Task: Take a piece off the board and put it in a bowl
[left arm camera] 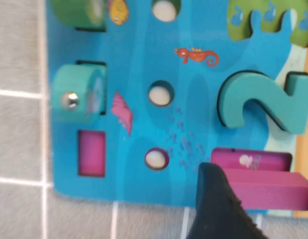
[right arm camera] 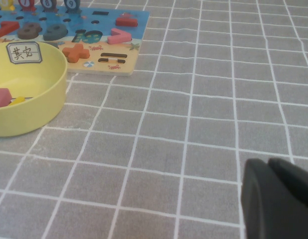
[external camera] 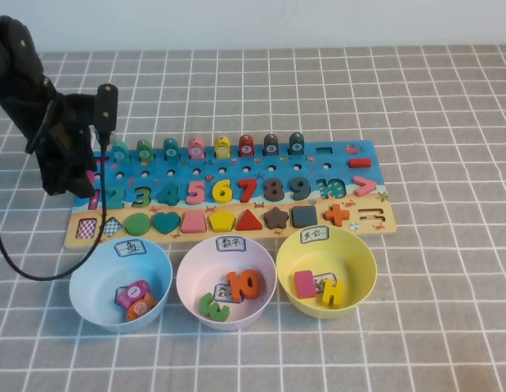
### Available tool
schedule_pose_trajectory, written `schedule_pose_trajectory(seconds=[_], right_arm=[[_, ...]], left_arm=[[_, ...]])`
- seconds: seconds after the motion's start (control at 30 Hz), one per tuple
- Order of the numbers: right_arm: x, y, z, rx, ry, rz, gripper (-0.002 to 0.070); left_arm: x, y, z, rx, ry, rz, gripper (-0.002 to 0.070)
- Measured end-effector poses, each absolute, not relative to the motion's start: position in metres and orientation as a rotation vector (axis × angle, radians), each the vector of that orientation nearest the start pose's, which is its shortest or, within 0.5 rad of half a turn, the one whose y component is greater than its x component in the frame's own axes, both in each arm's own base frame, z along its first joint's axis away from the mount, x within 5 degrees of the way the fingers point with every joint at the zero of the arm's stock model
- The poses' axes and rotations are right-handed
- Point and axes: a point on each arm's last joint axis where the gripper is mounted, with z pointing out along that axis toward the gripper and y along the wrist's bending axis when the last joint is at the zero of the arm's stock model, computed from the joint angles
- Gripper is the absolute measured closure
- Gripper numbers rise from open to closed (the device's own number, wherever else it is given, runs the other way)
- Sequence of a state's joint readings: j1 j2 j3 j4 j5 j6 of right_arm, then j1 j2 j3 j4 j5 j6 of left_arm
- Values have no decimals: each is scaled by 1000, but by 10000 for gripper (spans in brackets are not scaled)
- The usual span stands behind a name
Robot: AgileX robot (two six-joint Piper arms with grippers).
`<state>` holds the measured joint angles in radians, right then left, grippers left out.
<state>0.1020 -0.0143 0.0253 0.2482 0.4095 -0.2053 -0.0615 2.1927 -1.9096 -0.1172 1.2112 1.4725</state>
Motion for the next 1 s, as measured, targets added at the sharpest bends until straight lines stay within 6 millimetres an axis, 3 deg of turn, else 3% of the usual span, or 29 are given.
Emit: schedule_pose_trajectory(seconds=[0.2, 0.33, 0.43, 0.53, 0.63, 0.8, 1.0], right_arm=[[50, 14, 170, -142, 1890, 178, 694], [50, 14, 170, -142, 1890, 178, 694], [50, 14, 170, -142, 1890, 178, 694], [50, 14, 170, -142, 1890, 178, 694], [50, 14, 170, -142, 1890, 178, 694], [50, 14, 170, -142, 1890, 178, 694], [50, 14, 170, -142, 1890, 178, 694]], left_arm=[[453, -38, 243, 1882, 2200, 73, 356], [442, -39, 274, 1688, 2291, 115, 356], [431, -46, 302, 1431, 2392, 108, 356], [413, -56, 329, 1172, 2474, 103, 356], [382, -66, 346, 1104, 2500, 141, 356], [324, -92, 339, 1212, 2536, 103, 356], [287, -134, 333, 1188, 2579, -105, 356]])
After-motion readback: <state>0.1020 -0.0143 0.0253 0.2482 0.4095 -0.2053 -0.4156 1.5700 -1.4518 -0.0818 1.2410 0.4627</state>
